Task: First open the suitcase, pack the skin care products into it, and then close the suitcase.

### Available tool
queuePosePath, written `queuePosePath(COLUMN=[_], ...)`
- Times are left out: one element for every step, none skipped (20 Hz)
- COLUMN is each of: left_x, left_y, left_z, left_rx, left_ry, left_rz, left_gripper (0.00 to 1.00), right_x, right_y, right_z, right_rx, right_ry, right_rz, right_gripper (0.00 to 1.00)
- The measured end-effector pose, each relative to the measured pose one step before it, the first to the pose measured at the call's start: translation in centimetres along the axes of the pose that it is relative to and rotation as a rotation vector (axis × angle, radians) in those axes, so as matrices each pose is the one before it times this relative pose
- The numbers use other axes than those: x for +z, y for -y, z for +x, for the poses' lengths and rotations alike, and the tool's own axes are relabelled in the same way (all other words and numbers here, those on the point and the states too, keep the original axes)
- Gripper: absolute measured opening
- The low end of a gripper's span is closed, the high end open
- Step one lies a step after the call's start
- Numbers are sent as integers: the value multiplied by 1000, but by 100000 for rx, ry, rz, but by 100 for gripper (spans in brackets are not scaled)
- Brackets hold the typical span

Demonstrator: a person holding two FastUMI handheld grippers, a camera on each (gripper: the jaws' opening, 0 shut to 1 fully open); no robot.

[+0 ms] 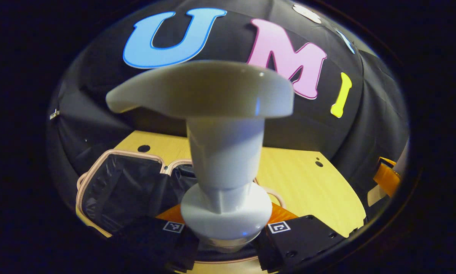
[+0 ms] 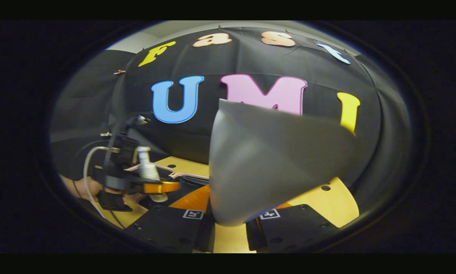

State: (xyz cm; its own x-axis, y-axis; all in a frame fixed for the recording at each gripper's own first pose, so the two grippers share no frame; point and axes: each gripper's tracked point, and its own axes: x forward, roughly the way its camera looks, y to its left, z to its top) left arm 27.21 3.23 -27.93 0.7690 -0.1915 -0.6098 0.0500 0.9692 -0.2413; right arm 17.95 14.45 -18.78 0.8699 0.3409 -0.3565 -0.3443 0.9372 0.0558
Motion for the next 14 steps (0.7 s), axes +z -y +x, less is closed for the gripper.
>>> queuePosePath(left_x=[-634, -778, -967, -1082, -924, -1171, -742, -922, -645, -508, -267, -92, 408, 436], left_y=[-794, -969, -166, -346, -119, -295, -469, 115, -955, -590, -522, -58, -168, -349], left_z=[1001, 162, 1001, 847, 840, 352, 722, 1533, 714, 544, 292, 266, 23, -120], left_rx=[-474, -1107, -610, 481, -450, 361, 1866, 3206, 3645, 2694, 2854, 1744, 1643, 2097], left_ry=[-3347, -4756, -5203, -6431, -5690, -6245, -4849, -5567, -4279, -4512, -2754, -2424, 976, 995], left_rz=[-581, -646, -823, -1493, -1500, -1214, -433, 494, 482, 302, -269, 519, 1141, 737], left_gripper=[65, 64, 65, 65, 65, 65, 65, 65, 65, 65, 65, 69, 66, 70], right_x=[-260, -184, -196, -297, -331, -46, 24, -397, -213, -84, 73, -39, 100, 166], right_y=[-1179, -1098, -860, -671, -506, -205, -143, -116, 80, 198, 431, 419, 327, 171], right_z=[74, 69, 233, 97, 170, 191, 279, 219, 305, 350, 439, 477, 443, 511], right_rx=[690, 672, 814, 955, 904, 574, 721, 1300, 772, 706, -41, 238, 222, 235], right_ry=[-384, -111, -239, -1526, -1035, -53, -639, -949, -1073, -928, -539, -730, -514, -315], right_rz=[363, 1096, 951, 478, 6, -470, 201, 1113, 1057, 944, 940, 915, 359, -559], right_gripper=[30, 31, 31, 31, 31, 31, 31, 31, 31, 31, 31, 31, 31, 31])
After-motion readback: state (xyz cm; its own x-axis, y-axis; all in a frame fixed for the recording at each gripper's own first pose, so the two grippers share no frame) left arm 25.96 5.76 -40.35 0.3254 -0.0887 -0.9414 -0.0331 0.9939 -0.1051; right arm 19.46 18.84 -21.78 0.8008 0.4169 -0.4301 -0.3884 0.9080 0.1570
